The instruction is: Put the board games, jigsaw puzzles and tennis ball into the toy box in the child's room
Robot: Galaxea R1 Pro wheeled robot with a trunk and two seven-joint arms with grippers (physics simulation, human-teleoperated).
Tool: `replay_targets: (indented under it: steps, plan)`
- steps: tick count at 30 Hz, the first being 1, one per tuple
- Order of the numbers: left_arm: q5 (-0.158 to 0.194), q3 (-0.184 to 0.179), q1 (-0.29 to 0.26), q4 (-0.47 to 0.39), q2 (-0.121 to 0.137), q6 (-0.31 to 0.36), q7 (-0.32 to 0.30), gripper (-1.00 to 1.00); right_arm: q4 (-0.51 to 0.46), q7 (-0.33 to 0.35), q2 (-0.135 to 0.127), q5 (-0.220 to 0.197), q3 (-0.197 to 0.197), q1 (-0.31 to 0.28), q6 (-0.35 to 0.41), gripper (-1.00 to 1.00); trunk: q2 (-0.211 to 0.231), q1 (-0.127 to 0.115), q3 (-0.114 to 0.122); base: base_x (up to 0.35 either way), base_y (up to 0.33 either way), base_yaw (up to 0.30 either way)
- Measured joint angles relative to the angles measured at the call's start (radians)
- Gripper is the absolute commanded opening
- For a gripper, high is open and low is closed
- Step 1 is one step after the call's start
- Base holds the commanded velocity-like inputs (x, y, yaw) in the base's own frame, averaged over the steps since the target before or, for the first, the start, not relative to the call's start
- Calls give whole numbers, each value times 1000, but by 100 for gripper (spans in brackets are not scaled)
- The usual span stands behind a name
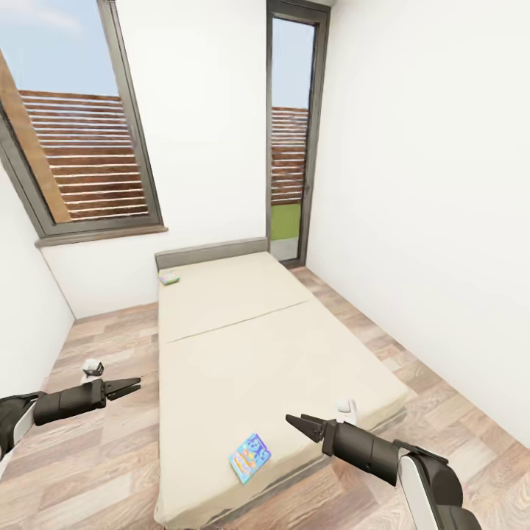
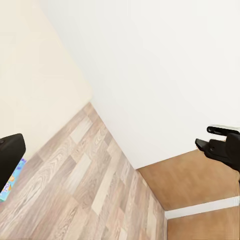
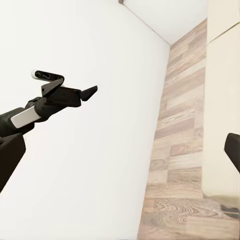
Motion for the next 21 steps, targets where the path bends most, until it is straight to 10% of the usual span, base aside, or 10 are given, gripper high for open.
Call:
replay_targets:
  steps: [21]
  plan:
    - [-1,0,0,1,-3,0,0,100,0,0,0,0,0,0,0,100,0,0,0,0,-84,290]
